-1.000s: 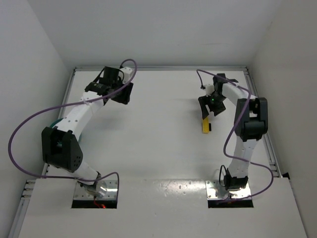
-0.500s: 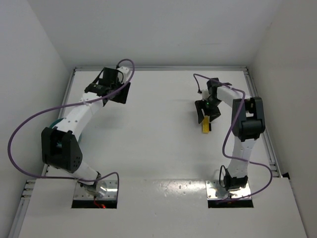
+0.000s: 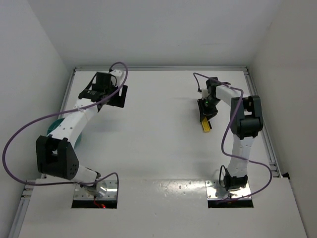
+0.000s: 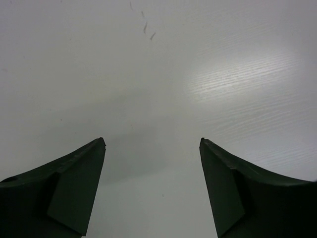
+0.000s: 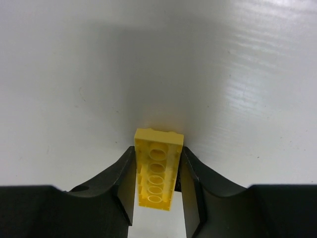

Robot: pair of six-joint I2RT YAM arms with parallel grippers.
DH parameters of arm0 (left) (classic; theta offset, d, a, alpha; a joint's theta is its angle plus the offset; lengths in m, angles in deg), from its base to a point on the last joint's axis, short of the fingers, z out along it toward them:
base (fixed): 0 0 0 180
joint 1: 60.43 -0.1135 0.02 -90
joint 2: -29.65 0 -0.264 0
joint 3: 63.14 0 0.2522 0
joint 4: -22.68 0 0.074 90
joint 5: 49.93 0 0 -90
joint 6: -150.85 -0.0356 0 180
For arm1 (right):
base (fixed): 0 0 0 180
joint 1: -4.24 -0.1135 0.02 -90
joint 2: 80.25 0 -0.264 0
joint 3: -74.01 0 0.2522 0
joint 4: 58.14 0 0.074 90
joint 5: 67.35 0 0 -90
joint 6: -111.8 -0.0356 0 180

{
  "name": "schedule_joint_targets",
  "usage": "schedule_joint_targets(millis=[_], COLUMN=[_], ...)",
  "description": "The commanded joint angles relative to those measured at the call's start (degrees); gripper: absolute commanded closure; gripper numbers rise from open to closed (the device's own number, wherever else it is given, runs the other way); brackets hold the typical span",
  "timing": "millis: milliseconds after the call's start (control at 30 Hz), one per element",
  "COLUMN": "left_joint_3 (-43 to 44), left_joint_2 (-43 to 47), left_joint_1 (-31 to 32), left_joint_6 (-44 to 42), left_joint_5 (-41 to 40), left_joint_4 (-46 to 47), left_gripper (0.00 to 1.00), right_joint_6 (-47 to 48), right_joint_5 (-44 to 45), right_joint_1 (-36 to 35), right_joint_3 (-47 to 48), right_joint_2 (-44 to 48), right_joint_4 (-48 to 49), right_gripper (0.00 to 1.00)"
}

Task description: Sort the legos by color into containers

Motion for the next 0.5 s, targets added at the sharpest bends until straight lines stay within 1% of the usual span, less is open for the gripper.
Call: schedule_joint_targets(millis=[0,67,100,133,200,233,267,300,333,367,400,467], left_joint_3=[-3.03,-5.4,-6.37,-7.33,-10.85,-12.16,-14.44,-15.07,-15.08,-15.77,-16.56,-17.62], left_joint_2=[5.23,6.9,8.82,9.8,11.9,13.92,14.81,15.42,15.95,16.83,16.84,18.32], left_joint_1=[-2.01,-2.01,-2.01,-2.01,-2.01,-1.23,-0.26,0.35,0.97,2.54,3.43,5.27], left_joint_6=[-0.46,-1.78,-3.18,-4.06,-6.78,-7.58,-8.54,-11.68,-13.72,-15.91,-21.15,-27.41], left_joint_5=[5.92,9.35,11.45,12.86,15.59,17.52,18.58,19.98,23.22,24.73,26.31,29.74], left_joint_4=[3.86,6.06,7.11,9.56,12.38,13.79,16.41,16.44,17.13,17.14,17.14,17.14], left_gripper=[0.17,0.15,0.15,0.15,0.15,0.15,0.17,0.19,0.2,0.22,0.22,0.23], right_joint_6=[-0.66,-1.53,-2.06,-3.02,-6.0,-7.24,-8.38,-10.83,-12.07,-13.3,-14.53,-17.09], right_joint_5=[-2.03,-4.83,-6.32,-9.99,-13.7,-17.63,-19.15,-21.08,-21.8,-22.41,-23.81,-24.53], right_joint_1=[-0.26,-0.26,-0.26,-0.26,-0.26,-0.26,-0.26,-0.26,-0.26,-0.26,-0.26,-0.26], right_joint_3=[3.91,5.32,6.89,7.78,9.71,10.24,11.03,11.04,11.56,11.56,11.56,11.56], right_joint_2=[0.27,0.8,1.41,1.42,2.04,2.73,2.74,2.74,3.35,3.35,3.35,3.35], right_joint_4=[0.97,0.35,-0.35,-0.88,-1.4,-1.41,-1.41,-1.41,-1.41,-0.71,-0.71,-0.71], right_gripper=[0.76,0.8,0.8,0.8,0.8,0.81,0.81,0.81,0.81,0.81,0.81,0.81])
